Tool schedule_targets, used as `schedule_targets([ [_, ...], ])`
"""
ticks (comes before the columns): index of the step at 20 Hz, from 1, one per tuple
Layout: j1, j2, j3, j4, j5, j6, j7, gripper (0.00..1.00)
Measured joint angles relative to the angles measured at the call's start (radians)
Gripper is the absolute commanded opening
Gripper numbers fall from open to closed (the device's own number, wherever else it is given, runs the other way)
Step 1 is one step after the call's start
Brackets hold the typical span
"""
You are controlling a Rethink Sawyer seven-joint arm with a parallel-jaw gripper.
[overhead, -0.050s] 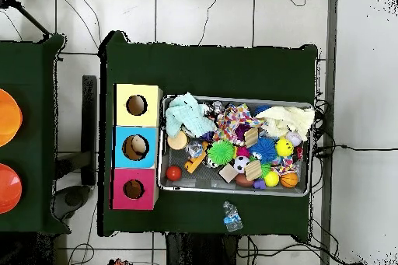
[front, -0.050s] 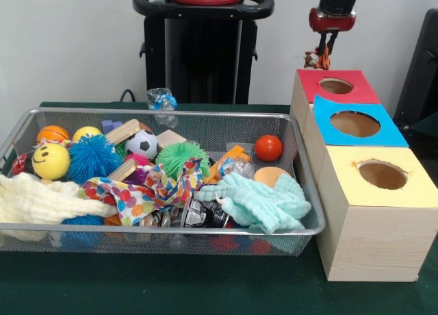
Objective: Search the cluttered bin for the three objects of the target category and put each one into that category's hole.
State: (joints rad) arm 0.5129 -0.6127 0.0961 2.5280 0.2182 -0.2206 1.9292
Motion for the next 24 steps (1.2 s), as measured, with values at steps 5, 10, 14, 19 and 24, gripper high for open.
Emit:
schedule_targets([
  [5, 0.057, 0.028, -0.015, -0.010, 0.035, -0.001, 0.002, 0.00],
  [10, 0.086, 0.074, -0.018, -0.026, 0.051, -0.017, 0.009, 0.00],
  [14, 0.088, 0.119, -0.018, -0.035, 0.052, -0.047, 0.032, 0.00],
  [19, 0.088, 0.172, -0.017, -0.042, 0.052, -0.091, 0.067, 0.00],
  [24, 0.086, 0.190, -0.017, -0.044, 0.052, -0.096, 0.080, 0.00],
])
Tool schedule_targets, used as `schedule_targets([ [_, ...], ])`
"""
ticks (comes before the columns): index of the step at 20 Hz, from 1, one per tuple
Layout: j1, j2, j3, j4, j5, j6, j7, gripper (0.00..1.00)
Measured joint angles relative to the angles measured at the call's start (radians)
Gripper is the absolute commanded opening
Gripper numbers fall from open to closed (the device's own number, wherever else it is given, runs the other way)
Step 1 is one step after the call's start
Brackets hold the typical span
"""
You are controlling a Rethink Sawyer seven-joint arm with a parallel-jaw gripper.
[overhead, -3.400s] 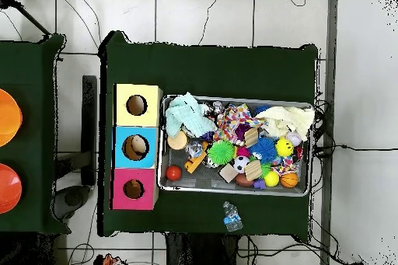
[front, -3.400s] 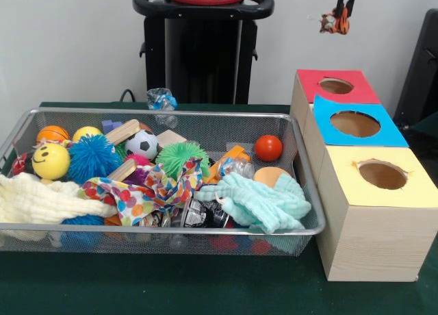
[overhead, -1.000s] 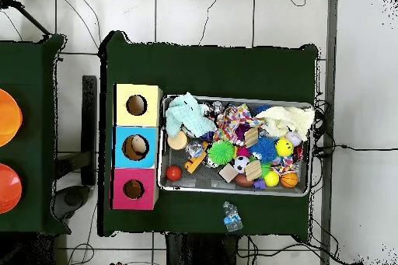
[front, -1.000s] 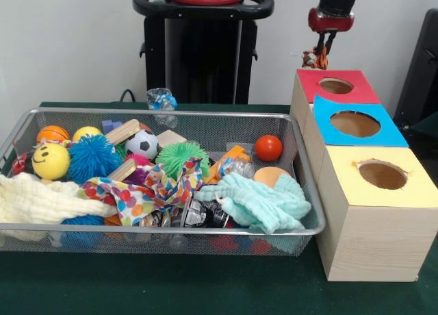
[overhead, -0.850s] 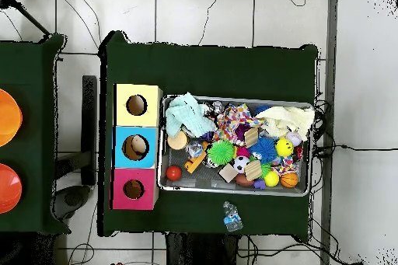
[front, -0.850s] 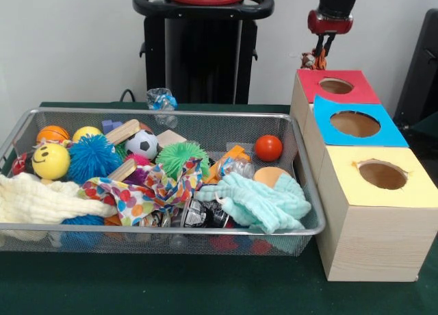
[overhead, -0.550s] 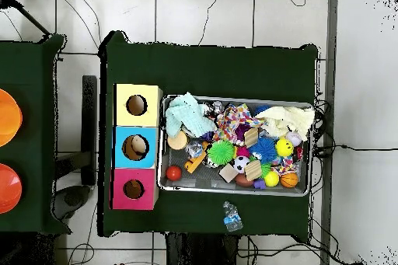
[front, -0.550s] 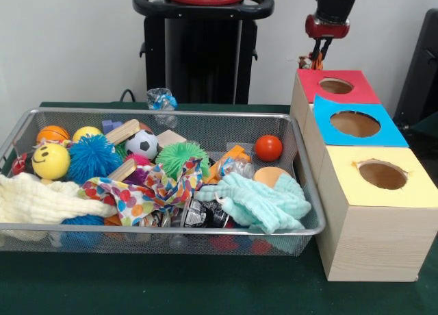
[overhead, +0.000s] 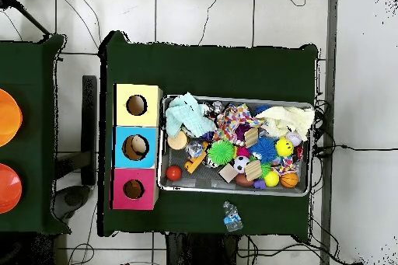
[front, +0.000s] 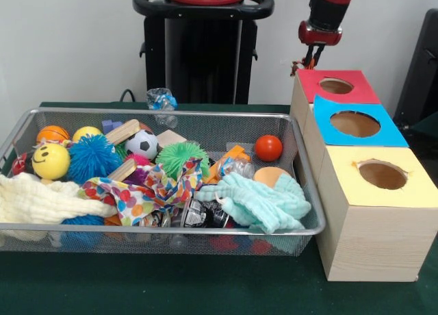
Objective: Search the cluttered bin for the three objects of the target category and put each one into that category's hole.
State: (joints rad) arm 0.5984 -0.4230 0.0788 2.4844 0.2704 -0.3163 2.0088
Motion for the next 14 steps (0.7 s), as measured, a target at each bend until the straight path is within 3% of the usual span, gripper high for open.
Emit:
schedule_targets([
  [6, -0.020, -0.060, 0.000, 0.004, 0.000, 0.014, 0.000, 0.00],
  [14, -0.058, -0.254, -0.001, 0.030, -0.001, 0.149, 0.000, 0.00],
])
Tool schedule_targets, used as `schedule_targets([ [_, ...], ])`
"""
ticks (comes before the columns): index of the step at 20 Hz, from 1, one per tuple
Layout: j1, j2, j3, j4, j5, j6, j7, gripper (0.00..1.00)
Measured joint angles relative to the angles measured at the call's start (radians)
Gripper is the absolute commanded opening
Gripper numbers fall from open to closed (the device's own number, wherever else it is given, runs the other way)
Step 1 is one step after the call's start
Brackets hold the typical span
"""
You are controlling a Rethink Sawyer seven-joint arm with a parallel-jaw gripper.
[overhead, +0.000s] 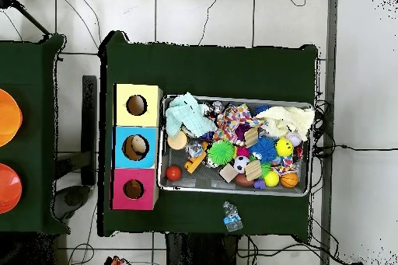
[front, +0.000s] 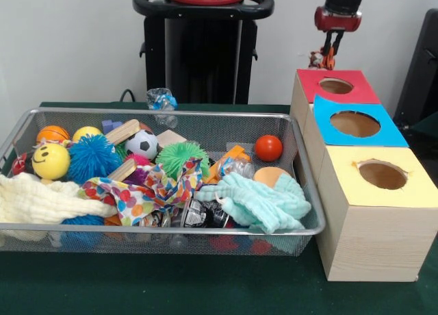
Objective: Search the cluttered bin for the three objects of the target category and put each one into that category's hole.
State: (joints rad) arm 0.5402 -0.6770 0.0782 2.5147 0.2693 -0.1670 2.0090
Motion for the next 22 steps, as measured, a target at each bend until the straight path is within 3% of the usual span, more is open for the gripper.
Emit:
schedule_targets([
  [1, -0.010, -0.053, 0.000, 0.002, 0.000, 0.052, 0.000, 0.00],
  [6, -0.036, -0.163, 0.000, 0.004, -0.001, 0.143, 0.000, 0.00],
  [22, -0.071, -0.311, -0.001, 0.020, -0.001, 0.179, 0.000, 0.00],
])
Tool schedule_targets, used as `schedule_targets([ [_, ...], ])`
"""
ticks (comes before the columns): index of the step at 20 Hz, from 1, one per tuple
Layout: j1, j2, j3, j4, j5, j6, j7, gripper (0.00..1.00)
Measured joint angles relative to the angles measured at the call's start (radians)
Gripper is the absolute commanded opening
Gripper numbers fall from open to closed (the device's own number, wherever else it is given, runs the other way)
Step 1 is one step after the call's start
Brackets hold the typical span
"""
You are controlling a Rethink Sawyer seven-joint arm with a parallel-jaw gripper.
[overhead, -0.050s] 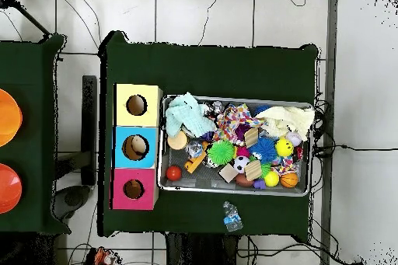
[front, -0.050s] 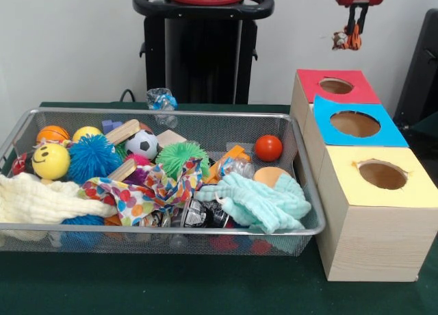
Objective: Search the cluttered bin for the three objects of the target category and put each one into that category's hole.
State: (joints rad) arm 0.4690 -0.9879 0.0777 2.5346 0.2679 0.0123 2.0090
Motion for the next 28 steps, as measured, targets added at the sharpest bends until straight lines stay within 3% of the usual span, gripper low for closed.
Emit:
schedule_targets([
  [9, 0.060, -0.099, -0.020, 0.009, -0.001, 0.131, 0.000, 0.00],
  [17, 0.115, -0.054, -0.069, -0.054, -0.001, 0.203, 0.000, 0.00],
  [28, 0.113, 0.038, -0.106, -0.271, -0.002, 0.375, 0.000, 0.00],
])
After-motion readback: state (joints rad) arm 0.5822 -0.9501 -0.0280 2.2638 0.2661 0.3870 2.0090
